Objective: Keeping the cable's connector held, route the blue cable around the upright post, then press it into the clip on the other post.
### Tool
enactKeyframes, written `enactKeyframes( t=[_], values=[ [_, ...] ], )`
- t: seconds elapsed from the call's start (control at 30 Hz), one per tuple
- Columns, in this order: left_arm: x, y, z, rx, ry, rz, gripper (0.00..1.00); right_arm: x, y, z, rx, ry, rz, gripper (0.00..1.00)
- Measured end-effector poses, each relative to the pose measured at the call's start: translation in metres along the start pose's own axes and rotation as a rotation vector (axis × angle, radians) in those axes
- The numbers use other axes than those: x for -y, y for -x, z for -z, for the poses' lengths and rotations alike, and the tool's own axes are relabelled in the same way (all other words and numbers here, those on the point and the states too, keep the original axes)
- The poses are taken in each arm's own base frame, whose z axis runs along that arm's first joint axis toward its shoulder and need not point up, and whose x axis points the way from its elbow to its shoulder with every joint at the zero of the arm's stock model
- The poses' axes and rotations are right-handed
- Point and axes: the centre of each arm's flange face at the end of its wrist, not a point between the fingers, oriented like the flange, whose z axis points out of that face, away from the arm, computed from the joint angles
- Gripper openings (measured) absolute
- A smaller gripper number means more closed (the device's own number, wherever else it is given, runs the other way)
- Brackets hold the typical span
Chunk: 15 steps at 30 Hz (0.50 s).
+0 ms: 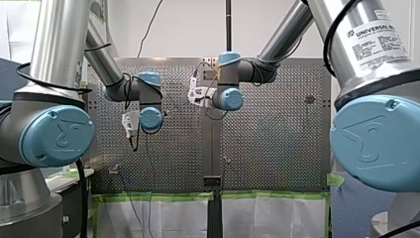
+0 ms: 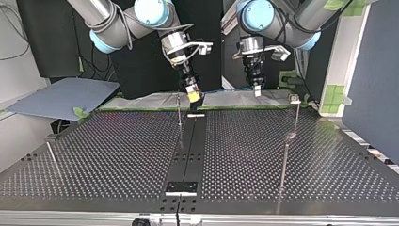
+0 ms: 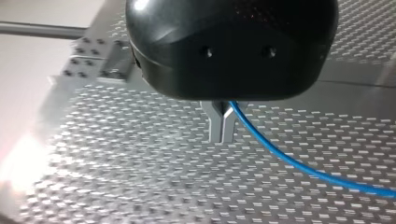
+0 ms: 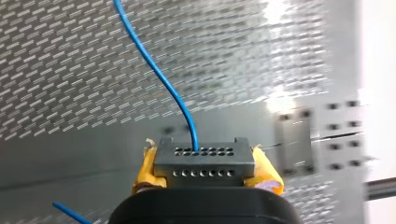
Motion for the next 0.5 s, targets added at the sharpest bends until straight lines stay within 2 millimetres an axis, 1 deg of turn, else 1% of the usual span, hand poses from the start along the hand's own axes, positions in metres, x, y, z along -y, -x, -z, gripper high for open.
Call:
enactKeyframes(
  t=[0.1, 0.23, 0.33, 0.5],
  values=[
    [0.004, 0.020, -0.009, 0.027, 0.006, 0.033, 0.00, 0.003, -0.021, -0.008, -0.037, -0.015, -0.017, 0.00],
    [0.009, 0.049, -0.020, 0.063, 0.014, 0.088, 0.00, 0.003, -0.037, -0.020, -0.066, -0.023, -0.036, 0.00],
    [0.012, 0.070, -0.027, 0.092, 0.024, 0.129, 0.00, 0.002, -0.041, -0.029, -0.076, -0.026, -0.043, 0.00],
    [0.014, 0.104, -0.036, 0.133, 0.036, 0.176, 0.00, -0.001, -0.033, -0.042, -0.071, -0.026, -0.046, 0.00]
  ],
)
